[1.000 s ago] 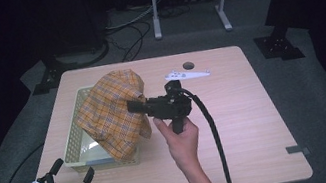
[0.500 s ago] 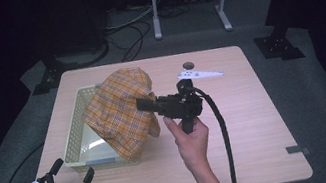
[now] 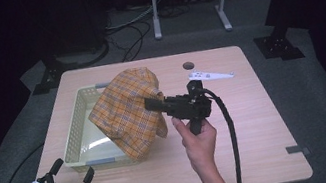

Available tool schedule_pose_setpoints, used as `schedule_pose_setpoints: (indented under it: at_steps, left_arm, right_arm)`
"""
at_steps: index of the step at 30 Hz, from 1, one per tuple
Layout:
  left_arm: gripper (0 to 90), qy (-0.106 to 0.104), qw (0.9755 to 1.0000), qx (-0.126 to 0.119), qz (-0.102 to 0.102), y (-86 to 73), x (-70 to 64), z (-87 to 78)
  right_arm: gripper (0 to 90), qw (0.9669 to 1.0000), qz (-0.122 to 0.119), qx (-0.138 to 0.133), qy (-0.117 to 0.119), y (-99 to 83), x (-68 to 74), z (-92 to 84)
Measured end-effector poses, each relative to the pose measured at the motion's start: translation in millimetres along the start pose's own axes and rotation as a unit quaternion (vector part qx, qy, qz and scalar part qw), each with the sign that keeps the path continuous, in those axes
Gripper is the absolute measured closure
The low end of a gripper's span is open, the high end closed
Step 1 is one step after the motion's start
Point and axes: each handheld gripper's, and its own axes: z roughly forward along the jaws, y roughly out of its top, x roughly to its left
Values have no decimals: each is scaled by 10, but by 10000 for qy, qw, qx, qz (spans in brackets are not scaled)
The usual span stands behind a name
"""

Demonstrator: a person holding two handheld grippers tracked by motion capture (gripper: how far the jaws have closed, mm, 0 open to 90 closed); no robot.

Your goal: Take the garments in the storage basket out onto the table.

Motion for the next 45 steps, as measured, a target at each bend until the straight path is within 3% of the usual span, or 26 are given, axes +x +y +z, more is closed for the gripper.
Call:
schedule_pose_setpoints:
  at_steps: [18,45]
  left_arm:
    - [1,0,10000,-3,1,0,0,1]
    - [1,-1,10000,4,0,0,-1,-1]
  right_arm:
    - [728,9995,94,-296,-52,-3,-68,-317]
    - [727,9982,242,-436,-321,-61,-201,-651]
